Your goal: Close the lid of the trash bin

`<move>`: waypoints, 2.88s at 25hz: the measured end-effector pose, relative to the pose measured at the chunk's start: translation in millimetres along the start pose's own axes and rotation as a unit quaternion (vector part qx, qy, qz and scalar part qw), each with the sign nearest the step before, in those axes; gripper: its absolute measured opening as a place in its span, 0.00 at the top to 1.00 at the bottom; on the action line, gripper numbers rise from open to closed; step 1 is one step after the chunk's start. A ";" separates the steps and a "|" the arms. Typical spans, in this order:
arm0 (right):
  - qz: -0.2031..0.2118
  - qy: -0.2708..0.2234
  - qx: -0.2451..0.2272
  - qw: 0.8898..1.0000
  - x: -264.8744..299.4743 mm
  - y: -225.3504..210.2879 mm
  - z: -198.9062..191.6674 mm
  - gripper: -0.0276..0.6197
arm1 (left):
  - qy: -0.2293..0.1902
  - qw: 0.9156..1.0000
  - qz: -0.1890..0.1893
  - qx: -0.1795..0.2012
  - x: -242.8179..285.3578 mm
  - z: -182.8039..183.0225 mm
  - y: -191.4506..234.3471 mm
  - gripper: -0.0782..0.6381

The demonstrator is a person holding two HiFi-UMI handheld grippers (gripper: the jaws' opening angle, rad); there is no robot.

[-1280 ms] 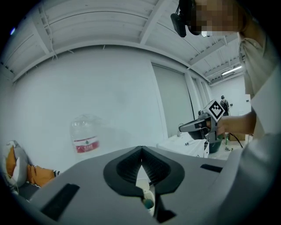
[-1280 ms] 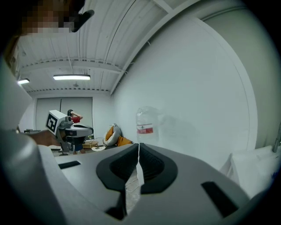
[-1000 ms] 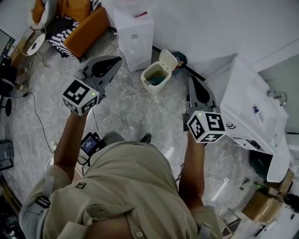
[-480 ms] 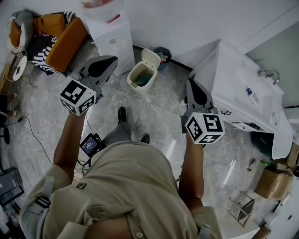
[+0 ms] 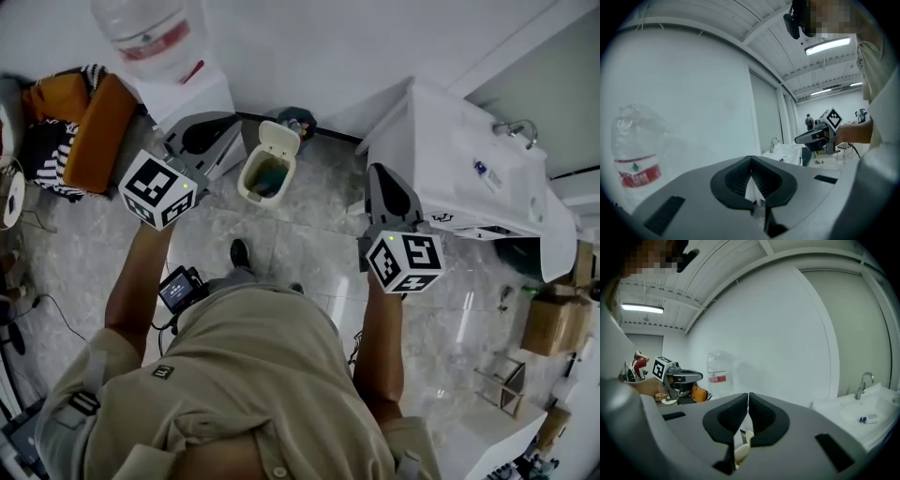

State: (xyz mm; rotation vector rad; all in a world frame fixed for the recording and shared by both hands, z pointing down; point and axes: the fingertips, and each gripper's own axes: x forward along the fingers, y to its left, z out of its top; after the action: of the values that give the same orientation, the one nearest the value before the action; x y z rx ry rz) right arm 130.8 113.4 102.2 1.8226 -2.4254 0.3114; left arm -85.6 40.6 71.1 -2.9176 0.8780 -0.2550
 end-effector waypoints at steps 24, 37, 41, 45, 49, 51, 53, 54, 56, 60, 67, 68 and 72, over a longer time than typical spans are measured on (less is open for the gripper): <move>-0.045 0.022 -0.010 0.999 99.0 63.6 4.7 0.92 | -0.019 0.998 -0.059 -0.017 2.6 -28.8 117.0 0.87; 0.058 0.034 -0.023 0.997 194.6 69.9 17.3 0.92 | 0.012 0.999 0.021 -0.021 1.1 -40.1 173.1 0.87; 0.077 0.044 -0.026 0.996 216.5 56.2 17.7 0.92 | 0.025 0.999 0.032 -0.024 19.5 -46.9 183.0 0.87; 0.085 0.058 -0.021 0.994 234.0 36.7 11.6 0.92 | 0.041 0.998 0.029 -0.032 46.9 -59.6 185.1 0.87; 0.086 0.073 -0.012 0.994 246.5 10.8 -1.0 0.92 | 0.060 0.997 0.017 -0.038 81.5 -77.4 182.1 0.87; 0.084 0.080 -0.008 0.993 252.1 -3.6 -8.1 0.92 | 0.070 0.997 0.008 -0.040 100.4 -88.3 180.2 0.87; 0.080 0.087 -0.001 0.993 258.2 -17.7 -16.6 0.92 | 0.083 0.996 -0.001 -0.043 118.9 -101.5 178.7 0.87; 0.078 0.090 0.002 0.993 261.2 -24.1 -21.1 0.92 | 0.090 0.995 -0.007 -0.045 127.6 -108.8 178.1 0.87; 0.075 0.097 0.009 0.992 266.7 -36.4 -30.8 0.92 | 0.105 0.993 -0.018 -0.049 144.4 -124.6 176.0 0.87; 0.066 0.116 0.026 0.991 275.0 -61.7 -55.6 0.92 | 0.139 0.988 -0.040 -0.062 176.9 -163.5 168.8 0.87; 0.043 0.142 0.052 0.988 286.6 -105.0 -101.9 0.92 | 0.191 0.976 -0.065 -0.087 228.6 -240.1 160.7 0.87; 0.040 0.147 0.055 0.987 287.9 -109.7 -108.8 0.92 | 0.198 0.974 -0.068 -0.091 234.9 -251.0 159.3 0.87; 0.035 0.166 0.066 0.983 292.9 -123.1 -136.4 0.92 | 0.229 0.964 -0.082 -0.105 256.5 -293.9 153.8 0.87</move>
State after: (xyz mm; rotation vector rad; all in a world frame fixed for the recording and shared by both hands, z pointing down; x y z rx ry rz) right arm 159.2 -164.9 305.4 1.5809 -2.2831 0.7334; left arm -11.7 -239.0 374.7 -3.1894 0.7448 -0.9335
